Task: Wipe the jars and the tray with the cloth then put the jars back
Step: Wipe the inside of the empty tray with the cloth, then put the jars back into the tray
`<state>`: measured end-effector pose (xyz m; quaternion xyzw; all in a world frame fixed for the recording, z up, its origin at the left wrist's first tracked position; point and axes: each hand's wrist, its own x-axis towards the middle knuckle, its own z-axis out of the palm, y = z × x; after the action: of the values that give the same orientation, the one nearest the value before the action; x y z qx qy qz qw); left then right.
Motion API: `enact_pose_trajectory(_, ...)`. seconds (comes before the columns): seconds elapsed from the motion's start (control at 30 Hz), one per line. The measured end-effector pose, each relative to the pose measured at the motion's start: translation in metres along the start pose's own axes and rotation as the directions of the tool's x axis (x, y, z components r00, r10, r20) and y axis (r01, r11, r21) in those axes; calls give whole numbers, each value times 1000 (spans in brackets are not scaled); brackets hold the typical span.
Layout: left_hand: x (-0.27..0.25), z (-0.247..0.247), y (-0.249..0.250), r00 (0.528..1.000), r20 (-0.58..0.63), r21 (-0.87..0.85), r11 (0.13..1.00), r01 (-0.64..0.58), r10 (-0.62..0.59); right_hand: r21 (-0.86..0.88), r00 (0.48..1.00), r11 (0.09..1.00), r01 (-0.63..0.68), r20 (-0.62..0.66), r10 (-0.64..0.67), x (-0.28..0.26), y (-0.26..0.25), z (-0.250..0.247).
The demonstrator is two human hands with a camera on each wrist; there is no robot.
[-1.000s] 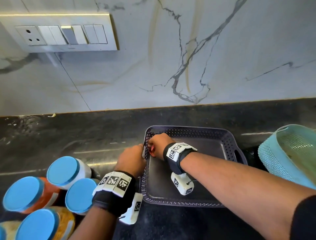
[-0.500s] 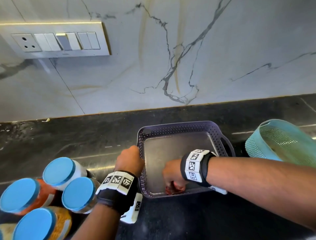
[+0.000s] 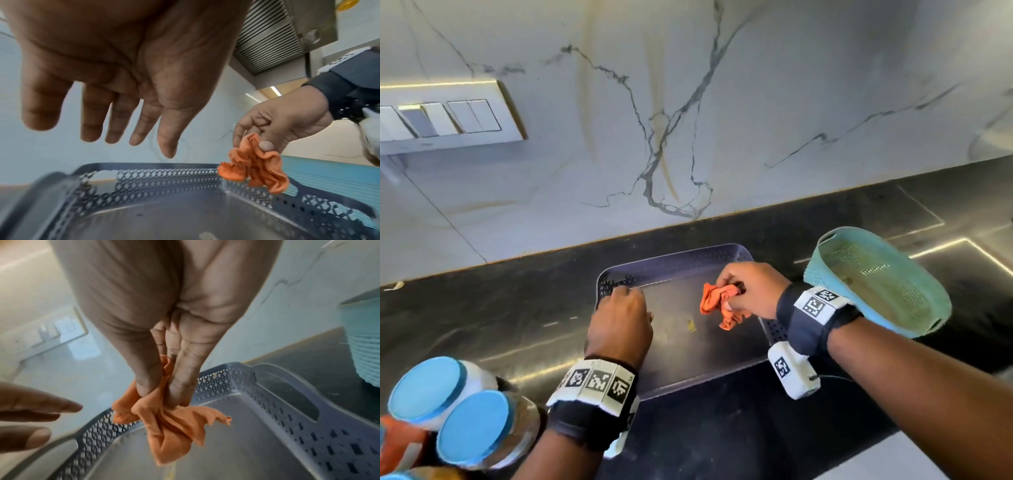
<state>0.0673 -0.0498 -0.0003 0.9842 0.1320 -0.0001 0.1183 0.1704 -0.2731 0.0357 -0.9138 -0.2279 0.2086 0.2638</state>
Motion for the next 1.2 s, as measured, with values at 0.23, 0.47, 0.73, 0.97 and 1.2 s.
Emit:
enact_pose_trajectory(0.23,6,19,65,959,13,-332,905,-264,284,162,906,984,-78,-400,137,-54,49,-81)
enact_pose_trajectory(0.47,14,38,131,945,93,-393,884,-254,313,78,802,922,-380,-468,370,-83,129,-138)
enact_pose_trajectory(0.73,13,45,145,942,12,-295,901,-317,335,-34,843,925,-380,-423,331,-76,175,-139)
enact_pose_trajectory(0.97,-14,17,107,990,130,-351,936,-4,53,62,916,994,-91,-386,108,-35,106,-110)
enact_pose_trajectory(1.2,-85,-9,20,968,-8,-219,945,243,-251,127,967,964,232,-134,-216,3,-25,2)
